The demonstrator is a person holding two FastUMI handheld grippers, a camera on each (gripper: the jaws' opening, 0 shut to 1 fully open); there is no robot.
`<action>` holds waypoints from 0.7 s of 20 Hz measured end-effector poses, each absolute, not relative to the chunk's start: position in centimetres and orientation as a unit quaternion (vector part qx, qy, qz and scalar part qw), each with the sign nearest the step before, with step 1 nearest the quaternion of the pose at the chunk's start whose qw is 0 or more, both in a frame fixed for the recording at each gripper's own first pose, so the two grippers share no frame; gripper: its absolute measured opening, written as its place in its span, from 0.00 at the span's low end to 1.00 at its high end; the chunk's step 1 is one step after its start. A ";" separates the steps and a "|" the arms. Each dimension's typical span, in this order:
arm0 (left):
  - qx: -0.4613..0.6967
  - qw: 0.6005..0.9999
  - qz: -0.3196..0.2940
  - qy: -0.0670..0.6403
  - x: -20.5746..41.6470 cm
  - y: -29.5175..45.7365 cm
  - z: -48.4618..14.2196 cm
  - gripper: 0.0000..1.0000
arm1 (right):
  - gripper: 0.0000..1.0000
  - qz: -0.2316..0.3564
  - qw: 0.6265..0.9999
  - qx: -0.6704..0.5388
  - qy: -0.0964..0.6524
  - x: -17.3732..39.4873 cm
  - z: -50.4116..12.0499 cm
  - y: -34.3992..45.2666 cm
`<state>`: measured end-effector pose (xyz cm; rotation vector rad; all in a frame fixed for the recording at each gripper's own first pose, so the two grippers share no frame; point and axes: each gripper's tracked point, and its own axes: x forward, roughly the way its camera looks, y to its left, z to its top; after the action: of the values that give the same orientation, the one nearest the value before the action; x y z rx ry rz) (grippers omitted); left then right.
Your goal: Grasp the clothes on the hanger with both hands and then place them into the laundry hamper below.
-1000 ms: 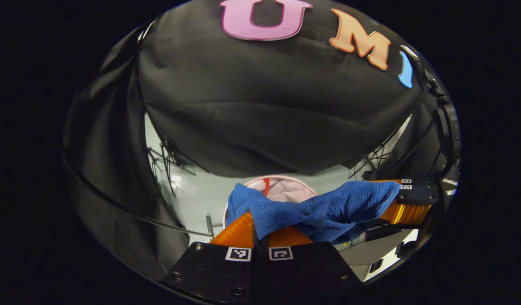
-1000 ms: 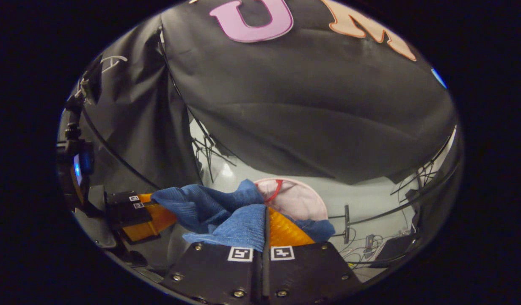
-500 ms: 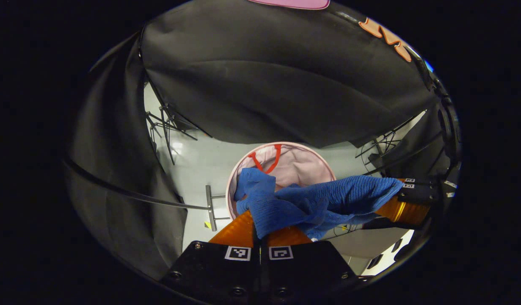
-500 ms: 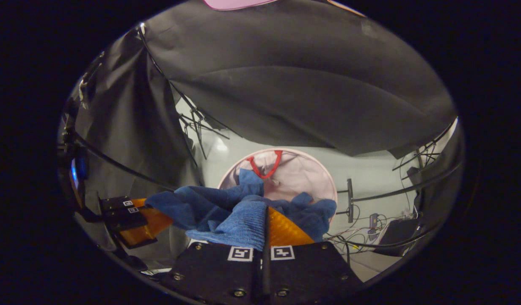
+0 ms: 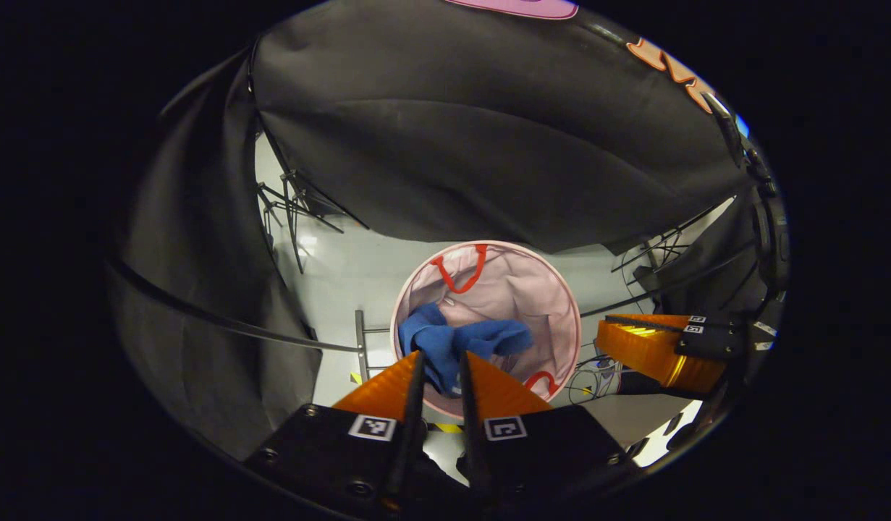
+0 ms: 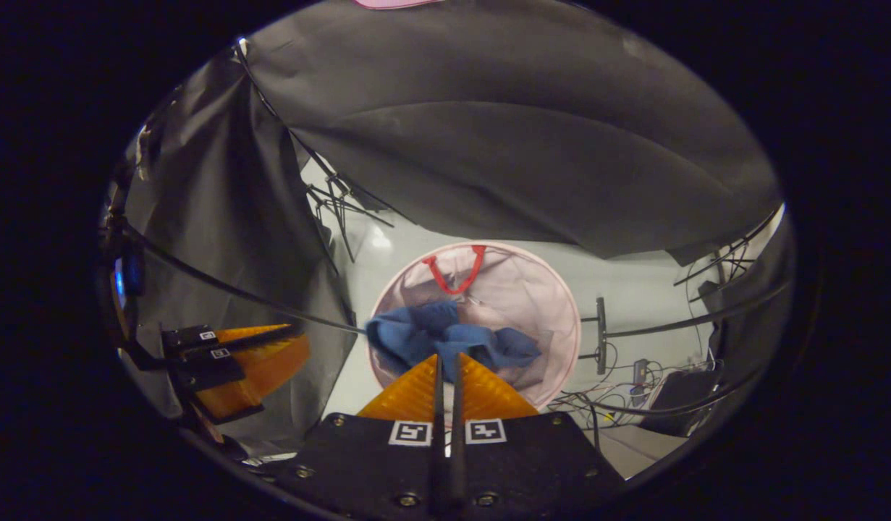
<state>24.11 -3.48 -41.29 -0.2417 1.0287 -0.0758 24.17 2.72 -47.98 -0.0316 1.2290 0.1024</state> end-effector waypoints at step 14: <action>-0.018 0.901 -0.093 0.423 19.8 -2.6 -37.8 0.96 | 1.00 -0.059 0.878 0.020 0.474 18.4 -41.2 1.8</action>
<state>19.85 -2.63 -37.82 -0.0364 0.8748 -0.1918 18.35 1.75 -41.22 0.0413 0.9889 -0.1227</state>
